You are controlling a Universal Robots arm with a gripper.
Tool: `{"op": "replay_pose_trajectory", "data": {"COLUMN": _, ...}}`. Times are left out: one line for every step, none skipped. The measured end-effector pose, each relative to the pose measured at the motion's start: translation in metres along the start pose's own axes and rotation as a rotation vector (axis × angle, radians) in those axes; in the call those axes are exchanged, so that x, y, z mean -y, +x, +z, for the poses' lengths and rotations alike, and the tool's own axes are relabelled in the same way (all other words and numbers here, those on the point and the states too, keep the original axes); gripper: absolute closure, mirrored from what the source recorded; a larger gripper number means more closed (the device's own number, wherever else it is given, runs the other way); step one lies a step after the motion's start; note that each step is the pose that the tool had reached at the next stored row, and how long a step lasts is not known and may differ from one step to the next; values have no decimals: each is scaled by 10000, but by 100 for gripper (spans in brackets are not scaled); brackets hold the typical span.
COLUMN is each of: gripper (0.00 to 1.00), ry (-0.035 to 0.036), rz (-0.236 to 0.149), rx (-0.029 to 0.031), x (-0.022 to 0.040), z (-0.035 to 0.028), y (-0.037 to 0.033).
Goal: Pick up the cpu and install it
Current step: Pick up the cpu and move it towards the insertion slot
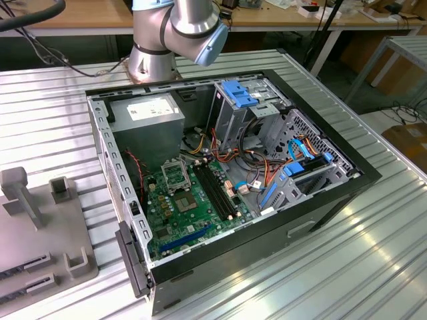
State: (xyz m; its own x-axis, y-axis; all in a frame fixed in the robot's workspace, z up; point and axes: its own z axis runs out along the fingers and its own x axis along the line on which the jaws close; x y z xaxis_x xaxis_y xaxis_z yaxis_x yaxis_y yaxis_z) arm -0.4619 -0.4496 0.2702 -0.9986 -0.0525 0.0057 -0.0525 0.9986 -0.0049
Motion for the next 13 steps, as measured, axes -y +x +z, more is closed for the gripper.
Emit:
{"op": "replay_pose_trajectory", "data": {"gripper": 53, "ry": -2, "rz": 0, "rx": 3, "x": 0, "z": -9, "y": 0}}
{"op": "replay_pose_trajectory", "data": {"gripper": 53, "ry": -1, "rz": 0, "rx": 1, "x": 0, "z": -17, "y": 0}}
{"op": "replay_pose_trajectory", "data": {"gripper": 53, "ry": -1, "rz": 0, "rx": 1, "x": 0, "z": -22, "y": 0}}
{"op": "replay_pose_trajectory", "data": {"gripper": 53, "ry": 0, "rz": 0, "rx": 0, "x": 0, "z": -27, "y": 0}}
{"op": "replay_pose_trajectory", "data": {"gripper": 53, "ry": -1, "rz": 0, "rx": 1, "x": 0, "z": -38, "y": 0}}
{"op": "replay_pose_trajectory", "data": {"gripper": 53, "ry": -1, "rz": 0, "rx": 1, "x": 0, "z": -81, "y": 1}}
{"op": "replay_pose_trajectory", "data": {"gripper": 53, "ry": -1, "rz": 0, "rx": 1, "x": 0, "z": -100, "y": 1}}
{"op": "replay_pose_trajectory", "data": {"gripper": 53, "ry": -1, "rz": 0, "rx": 1, "x": 1, "z": -141, "y": 1}}
{"op": "replay_pose_trajectory", "data": {"gripper": 53, "ry": 0, "rz": 1, "rx": 1, "x": 1, "z": -199, "y": 1}}
{"op": "replay_pose_trajectory", "data": {"gripper": 53, "ry": -1, "rz": 0, "rx": 1, "x": 1, "z": -220, "y": 1}}
{"op": "replay_pose_trajectory", "data": {"gripper": 53, "ry": -1, "rz": 0, "rx": 1, "x": 1, "z": -225, "y": 2}}
{"op": "replay_pose_trajectory", "data": {"gripper": 53, "ry": -1, "rz": 0, "rx": 2, "x": 1, "z": -230, "y": 1}}
{"op": "replay_pose_trajectory", "data": {"gripper": 53, "ry": -1, "rz": 0, "rx": 2, "x": 1, "z": -235, "y": 1}}
